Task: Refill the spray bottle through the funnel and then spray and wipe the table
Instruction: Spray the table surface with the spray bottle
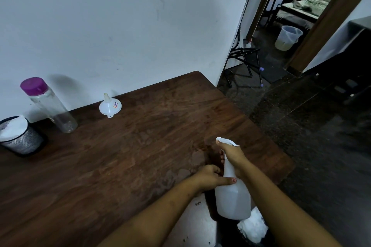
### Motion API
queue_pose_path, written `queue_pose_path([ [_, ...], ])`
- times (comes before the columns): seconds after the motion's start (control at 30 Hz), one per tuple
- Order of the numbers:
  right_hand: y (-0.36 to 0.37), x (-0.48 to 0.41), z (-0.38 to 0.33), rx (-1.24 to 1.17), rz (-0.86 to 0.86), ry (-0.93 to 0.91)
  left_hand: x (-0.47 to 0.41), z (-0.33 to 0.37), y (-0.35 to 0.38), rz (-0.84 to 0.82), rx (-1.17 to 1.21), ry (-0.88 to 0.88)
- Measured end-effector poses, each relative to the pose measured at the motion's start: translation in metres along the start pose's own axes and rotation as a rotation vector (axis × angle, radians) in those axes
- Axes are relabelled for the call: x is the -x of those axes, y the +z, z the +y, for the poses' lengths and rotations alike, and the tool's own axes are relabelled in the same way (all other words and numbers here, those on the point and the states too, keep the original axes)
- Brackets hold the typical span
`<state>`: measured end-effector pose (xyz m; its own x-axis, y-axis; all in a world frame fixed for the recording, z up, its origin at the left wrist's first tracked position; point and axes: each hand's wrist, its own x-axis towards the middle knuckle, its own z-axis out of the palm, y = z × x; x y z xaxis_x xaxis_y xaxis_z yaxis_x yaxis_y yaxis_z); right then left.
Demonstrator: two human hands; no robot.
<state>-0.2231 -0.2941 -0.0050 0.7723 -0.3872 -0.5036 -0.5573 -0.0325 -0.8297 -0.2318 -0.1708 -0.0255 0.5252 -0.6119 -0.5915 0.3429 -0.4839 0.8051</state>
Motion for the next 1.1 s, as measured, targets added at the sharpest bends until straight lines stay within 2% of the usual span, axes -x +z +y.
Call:
queue_pose_path([
  [0.13, -0.0027, -0.0016, -0.0007, 0.016, 0.004, 0.032, -0.0008, 0.0003, 0.0018, 0.004, -0.006, 0.000],
  [0.27, -0.0026, -0.0010, -0.0010, 0.001, -0.067, 0.103, 0.0012, 0.0022, 0.0007, -0.009, 0.048, 0.008],
  [0.47, 0.0028, -0.0012, 0.0021, -0.014, 0.050, 0.058, 0.0008, 0.0029, 0.0025, -0.008, 0.032, 0.012],
  [0.67, -0.0004, -0.0017, 0.0028, -0.001, 0.002, 0.007, 0.0022, 0.0054, 0.0002, 0.046, -0.002, -0.010],
  [0.83, -0.0020, -0.0023, 0.0012, -0.004, -0.083, 0.085, 0.0040, 0.0060, -0.0044, 0.052, 0.034, 0.008],
  [0.97, 0.0007, -0.0046, 0.0064, -0.007, 0.003, 0.014, 0.0065, 0.0068, -0.0046, 0.060, 0.025, 0.010],
  [1.1, 0.0029, -0.0050, 0.0077, 0.025, -0.017, -0.022, 0.0081, 0.0068, -0.0047, 0.065, 0.013, 0.013],
])
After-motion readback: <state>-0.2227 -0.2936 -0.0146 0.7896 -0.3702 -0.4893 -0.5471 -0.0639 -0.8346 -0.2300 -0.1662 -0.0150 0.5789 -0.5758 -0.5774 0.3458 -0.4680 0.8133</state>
